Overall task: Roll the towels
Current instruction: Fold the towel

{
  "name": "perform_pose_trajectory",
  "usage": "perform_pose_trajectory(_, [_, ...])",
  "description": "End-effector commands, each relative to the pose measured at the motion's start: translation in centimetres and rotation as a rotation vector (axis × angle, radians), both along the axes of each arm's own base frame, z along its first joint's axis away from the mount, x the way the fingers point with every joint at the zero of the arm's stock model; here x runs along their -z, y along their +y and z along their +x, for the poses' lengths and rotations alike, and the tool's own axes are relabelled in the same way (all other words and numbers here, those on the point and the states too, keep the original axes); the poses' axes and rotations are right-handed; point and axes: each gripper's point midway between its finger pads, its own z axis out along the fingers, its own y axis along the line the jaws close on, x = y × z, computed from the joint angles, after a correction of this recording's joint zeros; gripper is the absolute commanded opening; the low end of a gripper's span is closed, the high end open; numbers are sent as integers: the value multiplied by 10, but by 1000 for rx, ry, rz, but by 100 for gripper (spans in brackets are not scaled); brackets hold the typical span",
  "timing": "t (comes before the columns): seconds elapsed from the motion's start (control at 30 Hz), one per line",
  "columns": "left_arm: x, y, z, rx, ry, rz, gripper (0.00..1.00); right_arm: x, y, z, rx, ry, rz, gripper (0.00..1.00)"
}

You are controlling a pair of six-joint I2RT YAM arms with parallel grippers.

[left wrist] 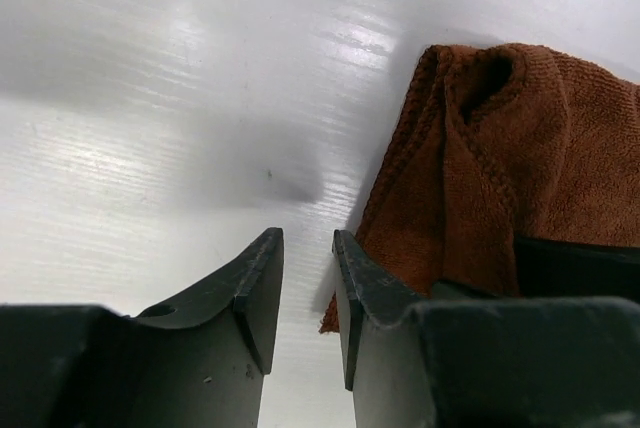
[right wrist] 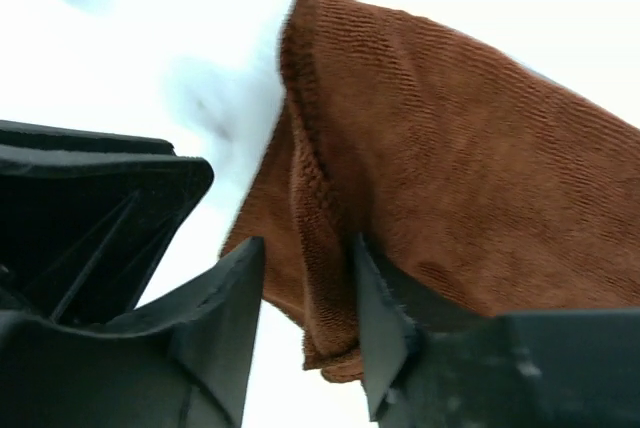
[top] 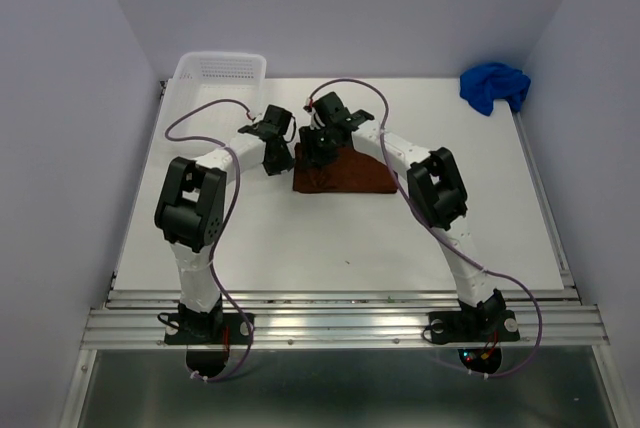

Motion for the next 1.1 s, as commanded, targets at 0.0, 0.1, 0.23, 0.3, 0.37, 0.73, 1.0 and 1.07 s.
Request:
perform_pose_trajectory(0.0, [-26, 11, -3, -21, -49, 6, 38, -59, 22, -2, -69, -85, 141, 51])
perform_pose_trajectory(0.1, [-30, 20, -5, -43, -55, 2, 39, -78, 25, -6, -104, -112, 181, 61])
perform_pose_trajectory(0.23, [-41, 25, -4, -55, -79, -6, 41, -102, 18, -6, -96, -173, 176, 75])
perform_pose_trajectory(0.3, [-48, 24, -3, -49, -94, -14, 43, -109, 13, -7, -93, -196, 166, 85])
perform_pose_trajectory(0.37, [-55, 22, -1, -38, -108, -28, 45, -127, 3, -6, -67, -249, 151, 99])
perform_pose_trajectory(0.73, [-81, -29, 10, 149, -170, -116, 91, -120, -108, 26, 264, -251, 22, 100])
perform_pose_trajectory(1.0, [-68, -68, 0, 254, -112, -137, 86, -86, -163, 46, 367, -198, -29, 100])
perform_pose_trajectory(1.07, [-57, -66, -8, 256, -80, -129, 83, -78, -170, 53, 381, -200, -52, 100])
